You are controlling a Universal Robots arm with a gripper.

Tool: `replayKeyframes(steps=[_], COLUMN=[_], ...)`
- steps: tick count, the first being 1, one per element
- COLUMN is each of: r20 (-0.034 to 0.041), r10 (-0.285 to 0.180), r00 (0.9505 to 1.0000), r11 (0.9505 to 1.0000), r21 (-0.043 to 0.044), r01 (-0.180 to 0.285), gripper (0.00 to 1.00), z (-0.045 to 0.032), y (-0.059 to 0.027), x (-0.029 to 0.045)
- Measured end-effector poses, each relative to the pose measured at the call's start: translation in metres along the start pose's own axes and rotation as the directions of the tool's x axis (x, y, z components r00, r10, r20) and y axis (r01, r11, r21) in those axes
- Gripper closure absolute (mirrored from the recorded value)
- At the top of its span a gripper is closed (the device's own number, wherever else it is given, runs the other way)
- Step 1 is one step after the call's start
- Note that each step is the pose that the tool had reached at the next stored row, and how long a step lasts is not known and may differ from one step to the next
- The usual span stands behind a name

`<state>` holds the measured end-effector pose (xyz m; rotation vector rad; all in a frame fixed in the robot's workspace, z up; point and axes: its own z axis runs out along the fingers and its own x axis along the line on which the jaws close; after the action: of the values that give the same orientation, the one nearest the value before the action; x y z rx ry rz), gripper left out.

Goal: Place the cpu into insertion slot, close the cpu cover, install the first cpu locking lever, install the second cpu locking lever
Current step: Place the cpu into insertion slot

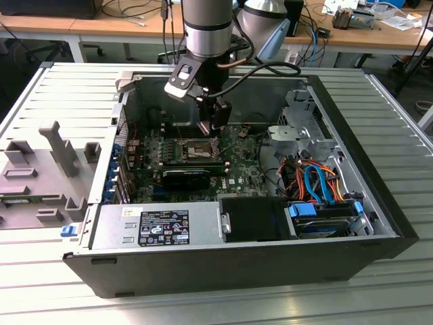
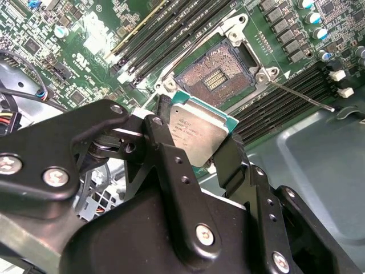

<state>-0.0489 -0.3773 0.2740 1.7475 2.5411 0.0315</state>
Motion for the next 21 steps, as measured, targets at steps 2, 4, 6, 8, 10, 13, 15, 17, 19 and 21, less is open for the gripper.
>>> replayKeyframes(steps=[2, 4, 6, 8, 10, 13, 15, 17, 19, 21], r20=[0.0015, 0.0027, 0.0048, 0.0058, 0.0066, 0.008, 0.0094, 0.0108, 0.012, 0.0127], r10=[0.004, 0.007, 0.011, 0.015, 0.017, 0.023, 0.029, 0.035, 0.039, 0.042], r00=[1.0, 1.0, 0.9999, 0.9999, 0.9998, 0.9997, 0.9995, 0.9993, 0.9992, 0.999], r11=[1.0, 1.0, 0.9999, 0.9999, 0.9998, 0.9997, 0.9996, 0.9994, 0.9992, 0.9991], r21=[0.0006, 0.0011, 0.002, 0.0024, 0.0028, 0.0034, 0.004, 0.0046, 0.005, 0.0053], r01=[-0.004, -0.007, -0.011, -0.015, -0.017, -0.023, -0.029, -0.035, -0.039, -0.042], gripper=[0.46, 0.46, 0.46, 0.46, 0.46, 0.46, 0.46, 0.46, 0.46, 0.46], z=[0.0001, 0.0002, 0.0003, 0.0003, 0.0004, 0.0006, 0.0007, 0.0008, 0.001, 0.001], y=[0.0, 0.0, 0.0, 0.0, 0.0, 0.0, 0.0, 0.0, 0.0, 0.0], x=[0.0, 0.0, 0.0, 0.0, 0.0, 0.0, 0.0, 0.0, 0.0, 0.0])
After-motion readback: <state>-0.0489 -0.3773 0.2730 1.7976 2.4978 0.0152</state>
